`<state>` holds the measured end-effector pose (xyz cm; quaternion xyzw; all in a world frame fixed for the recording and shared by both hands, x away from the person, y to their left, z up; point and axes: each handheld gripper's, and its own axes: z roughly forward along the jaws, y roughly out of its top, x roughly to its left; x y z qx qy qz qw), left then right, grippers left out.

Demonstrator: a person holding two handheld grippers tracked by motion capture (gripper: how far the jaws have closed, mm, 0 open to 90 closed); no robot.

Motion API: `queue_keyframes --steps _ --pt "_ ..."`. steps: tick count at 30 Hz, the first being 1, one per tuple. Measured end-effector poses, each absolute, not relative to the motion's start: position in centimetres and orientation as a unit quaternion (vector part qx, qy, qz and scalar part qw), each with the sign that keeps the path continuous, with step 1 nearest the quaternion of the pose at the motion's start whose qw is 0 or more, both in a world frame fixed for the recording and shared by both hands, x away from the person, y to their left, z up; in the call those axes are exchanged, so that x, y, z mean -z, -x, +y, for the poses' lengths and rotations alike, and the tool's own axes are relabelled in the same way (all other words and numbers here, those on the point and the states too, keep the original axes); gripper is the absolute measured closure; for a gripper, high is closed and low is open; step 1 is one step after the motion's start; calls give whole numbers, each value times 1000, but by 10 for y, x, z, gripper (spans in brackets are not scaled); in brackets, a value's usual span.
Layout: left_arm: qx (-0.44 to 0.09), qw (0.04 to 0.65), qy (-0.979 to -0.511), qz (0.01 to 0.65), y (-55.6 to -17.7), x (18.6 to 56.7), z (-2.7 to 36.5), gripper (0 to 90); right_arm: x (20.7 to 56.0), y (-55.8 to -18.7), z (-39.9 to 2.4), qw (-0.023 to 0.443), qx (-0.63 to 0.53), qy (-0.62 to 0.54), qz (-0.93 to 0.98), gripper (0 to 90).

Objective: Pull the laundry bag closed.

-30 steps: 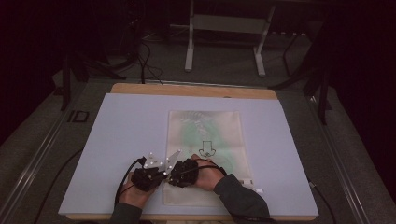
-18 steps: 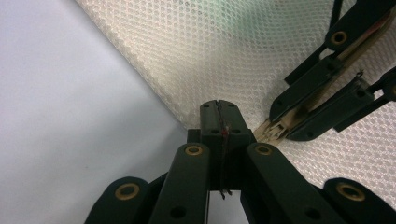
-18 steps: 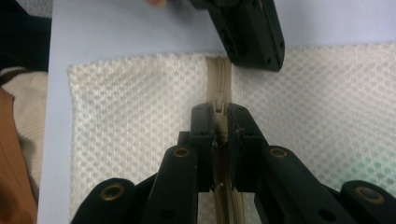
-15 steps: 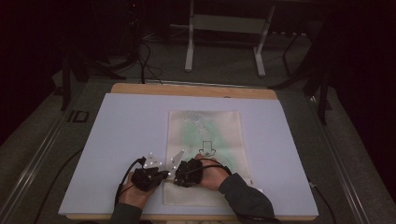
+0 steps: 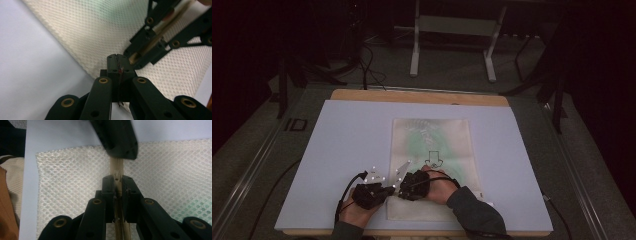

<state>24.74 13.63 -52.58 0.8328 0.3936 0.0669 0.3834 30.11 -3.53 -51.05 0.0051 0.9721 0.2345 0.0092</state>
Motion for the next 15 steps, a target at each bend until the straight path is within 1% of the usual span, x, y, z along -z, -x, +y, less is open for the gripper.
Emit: queue_keyframes --steps 4,9,15 --pt "-61 379 -840 383 -247 527 136 883 511 -301 -36 6 -238 -9 971 823" --pt "-89 357 -854 367 -245 529 130 890 511 -302 -35 7 -236 -7 972 823" --pt "-96 346 -857 371 -246 529 127 893 510 -300 -35 9 -232 -6 973 824"
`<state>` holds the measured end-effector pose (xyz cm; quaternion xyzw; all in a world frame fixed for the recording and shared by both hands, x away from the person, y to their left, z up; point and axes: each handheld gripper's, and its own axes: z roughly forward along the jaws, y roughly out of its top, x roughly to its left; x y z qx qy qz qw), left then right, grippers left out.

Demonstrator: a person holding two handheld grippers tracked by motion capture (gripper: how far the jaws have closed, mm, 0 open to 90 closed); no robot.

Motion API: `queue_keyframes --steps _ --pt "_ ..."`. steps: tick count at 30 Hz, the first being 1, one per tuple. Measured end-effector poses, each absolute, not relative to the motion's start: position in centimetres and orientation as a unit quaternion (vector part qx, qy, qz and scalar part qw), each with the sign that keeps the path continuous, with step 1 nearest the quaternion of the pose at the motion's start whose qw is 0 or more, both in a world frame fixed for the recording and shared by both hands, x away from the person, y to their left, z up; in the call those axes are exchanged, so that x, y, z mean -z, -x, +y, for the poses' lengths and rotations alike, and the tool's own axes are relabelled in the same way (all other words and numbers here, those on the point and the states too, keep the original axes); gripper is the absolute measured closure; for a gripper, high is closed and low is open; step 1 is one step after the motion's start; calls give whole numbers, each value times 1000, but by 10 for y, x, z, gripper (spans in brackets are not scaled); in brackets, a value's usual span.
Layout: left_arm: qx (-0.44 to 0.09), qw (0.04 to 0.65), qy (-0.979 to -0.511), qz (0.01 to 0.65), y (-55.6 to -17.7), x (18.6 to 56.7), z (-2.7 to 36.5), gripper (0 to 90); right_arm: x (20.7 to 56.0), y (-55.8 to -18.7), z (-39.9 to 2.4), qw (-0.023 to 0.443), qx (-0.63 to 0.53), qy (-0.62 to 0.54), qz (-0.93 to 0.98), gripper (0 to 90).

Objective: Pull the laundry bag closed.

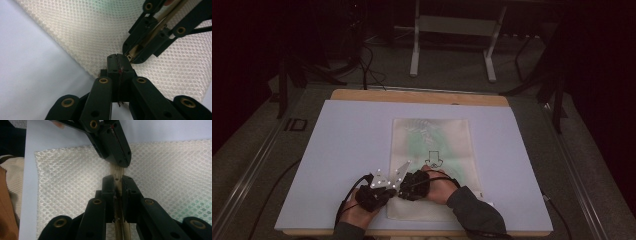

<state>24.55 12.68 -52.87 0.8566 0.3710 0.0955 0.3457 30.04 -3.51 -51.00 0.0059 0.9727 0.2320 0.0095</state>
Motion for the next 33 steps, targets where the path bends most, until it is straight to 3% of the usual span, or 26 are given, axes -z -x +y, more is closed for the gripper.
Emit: queue_keyframes --steps 33 --pt "-84 349 -853 379 -247 530 129 894 507 -298 -53 13 -213 -4 977 824"
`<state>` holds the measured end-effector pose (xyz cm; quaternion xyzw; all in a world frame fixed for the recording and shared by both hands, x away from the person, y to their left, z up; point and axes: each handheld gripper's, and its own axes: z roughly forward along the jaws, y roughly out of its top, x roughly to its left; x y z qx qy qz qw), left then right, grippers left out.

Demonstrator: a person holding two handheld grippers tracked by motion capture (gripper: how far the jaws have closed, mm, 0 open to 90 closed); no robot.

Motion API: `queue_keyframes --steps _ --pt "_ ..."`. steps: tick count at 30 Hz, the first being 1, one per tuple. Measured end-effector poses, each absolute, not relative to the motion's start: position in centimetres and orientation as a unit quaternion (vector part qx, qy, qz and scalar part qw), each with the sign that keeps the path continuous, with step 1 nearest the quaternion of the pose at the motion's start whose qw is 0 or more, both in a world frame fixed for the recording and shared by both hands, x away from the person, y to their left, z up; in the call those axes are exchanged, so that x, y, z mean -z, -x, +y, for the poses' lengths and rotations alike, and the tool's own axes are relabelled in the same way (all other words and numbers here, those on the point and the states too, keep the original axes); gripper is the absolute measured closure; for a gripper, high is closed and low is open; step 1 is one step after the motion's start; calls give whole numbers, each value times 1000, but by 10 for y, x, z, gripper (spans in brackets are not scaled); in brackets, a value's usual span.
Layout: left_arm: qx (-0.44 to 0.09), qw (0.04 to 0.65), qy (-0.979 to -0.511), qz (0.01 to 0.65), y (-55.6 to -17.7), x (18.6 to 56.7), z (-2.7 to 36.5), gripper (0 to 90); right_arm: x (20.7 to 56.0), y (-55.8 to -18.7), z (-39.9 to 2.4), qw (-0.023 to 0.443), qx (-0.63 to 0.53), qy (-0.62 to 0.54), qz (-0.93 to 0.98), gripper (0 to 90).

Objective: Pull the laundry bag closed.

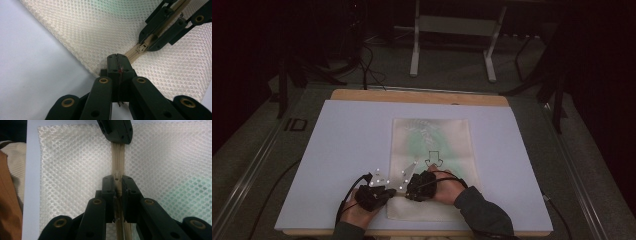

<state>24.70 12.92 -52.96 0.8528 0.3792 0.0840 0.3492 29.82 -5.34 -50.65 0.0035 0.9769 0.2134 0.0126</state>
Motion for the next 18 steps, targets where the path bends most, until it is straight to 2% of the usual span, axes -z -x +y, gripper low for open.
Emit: queue_keyframes --steps 18 --pt "-85 349 -853 378 -247 530 129 893 505 -297 -63 14 -200 -3 980 824"
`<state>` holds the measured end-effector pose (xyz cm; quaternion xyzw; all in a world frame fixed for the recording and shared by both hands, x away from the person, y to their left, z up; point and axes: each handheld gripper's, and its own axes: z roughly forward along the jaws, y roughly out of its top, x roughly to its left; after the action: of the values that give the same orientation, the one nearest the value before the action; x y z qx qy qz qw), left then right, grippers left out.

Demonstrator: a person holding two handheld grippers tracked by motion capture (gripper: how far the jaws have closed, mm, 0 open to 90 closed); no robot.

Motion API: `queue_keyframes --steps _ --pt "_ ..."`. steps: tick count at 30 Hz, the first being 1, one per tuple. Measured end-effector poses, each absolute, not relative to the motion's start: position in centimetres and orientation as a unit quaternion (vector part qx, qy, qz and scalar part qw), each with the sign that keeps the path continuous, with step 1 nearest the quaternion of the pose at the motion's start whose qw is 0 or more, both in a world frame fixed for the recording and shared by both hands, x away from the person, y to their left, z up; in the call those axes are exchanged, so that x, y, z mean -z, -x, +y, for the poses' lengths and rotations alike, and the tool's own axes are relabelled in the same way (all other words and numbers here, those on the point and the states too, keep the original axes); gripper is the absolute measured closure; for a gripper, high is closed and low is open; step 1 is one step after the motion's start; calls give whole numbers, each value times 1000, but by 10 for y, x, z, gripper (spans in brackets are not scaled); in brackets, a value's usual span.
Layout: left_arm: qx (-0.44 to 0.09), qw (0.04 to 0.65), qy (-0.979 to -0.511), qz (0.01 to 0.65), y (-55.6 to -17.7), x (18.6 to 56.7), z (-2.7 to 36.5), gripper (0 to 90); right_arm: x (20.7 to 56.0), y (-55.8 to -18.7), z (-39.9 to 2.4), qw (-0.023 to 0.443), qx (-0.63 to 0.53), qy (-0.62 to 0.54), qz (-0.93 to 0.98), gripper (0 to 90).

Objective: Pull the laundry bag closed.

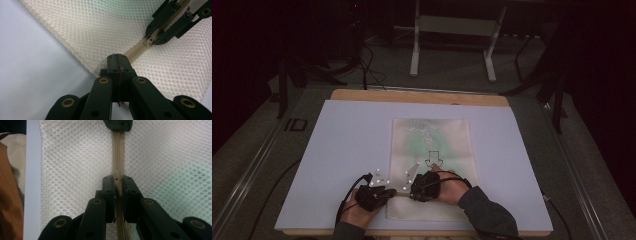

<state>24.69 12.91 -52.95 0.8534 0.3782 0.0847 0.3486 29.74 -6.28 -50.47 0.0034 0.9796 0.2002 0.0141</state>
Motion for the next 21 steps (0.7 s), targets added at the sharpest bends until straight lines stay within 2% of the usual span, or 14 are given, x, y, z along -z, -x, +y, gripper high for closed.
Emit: queue_keyframes --steps 21 --pt "-84 348 -854 377 -247 529 129 894 503 -296 -67 18 -185 4 982 824"
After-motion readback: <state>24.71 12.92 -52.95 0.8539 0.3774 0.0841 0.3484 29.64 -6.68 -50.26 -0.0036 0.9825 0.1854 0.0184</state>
